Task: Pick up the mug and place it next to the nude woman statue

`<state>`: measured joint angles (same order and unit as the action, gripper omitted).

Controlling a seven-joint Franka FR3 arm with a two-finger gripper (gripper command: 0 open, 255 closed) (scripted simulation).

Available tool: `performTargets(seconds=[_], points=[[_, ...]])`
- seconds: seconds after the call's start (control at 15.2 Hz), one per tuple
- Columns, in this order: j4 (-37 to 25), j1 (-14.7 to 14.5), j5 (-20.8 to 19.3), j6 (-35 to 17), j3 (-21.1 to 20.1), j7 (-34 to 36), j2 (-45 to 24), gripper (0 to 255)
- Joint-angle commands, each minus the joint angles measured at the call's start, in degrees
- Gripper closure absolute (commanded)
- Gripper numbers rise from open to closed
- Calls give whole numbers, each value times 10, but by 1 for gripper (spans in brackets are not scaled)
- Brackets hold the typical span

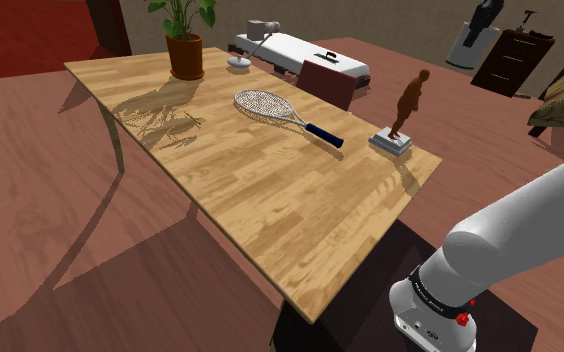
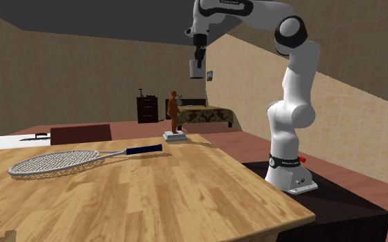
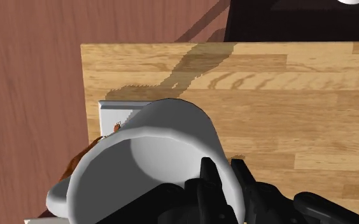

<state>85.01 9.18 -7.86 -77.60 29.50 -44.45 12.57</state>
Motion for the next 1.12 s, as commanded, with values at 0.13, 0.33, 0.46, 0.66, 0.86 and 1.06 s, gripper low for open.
performTargets(seconds=[0.13, 0.33, 0.46, 0.66, 0.86, 1.06], points=[[-79, 24, 42, 3, 64, -83, -82, 255], [-152, 60, 94, 15, 108, -148, -158, 255], [-214, 99, 141, 32, 131, -191, -217, 255], [-367, 211, 243, 89, 148, -253, -339, 255], [-285, 176, 207, 39, 142, -246, -300, 255], [-221, 149, 184, -1, 143, -239, -272, 255]])
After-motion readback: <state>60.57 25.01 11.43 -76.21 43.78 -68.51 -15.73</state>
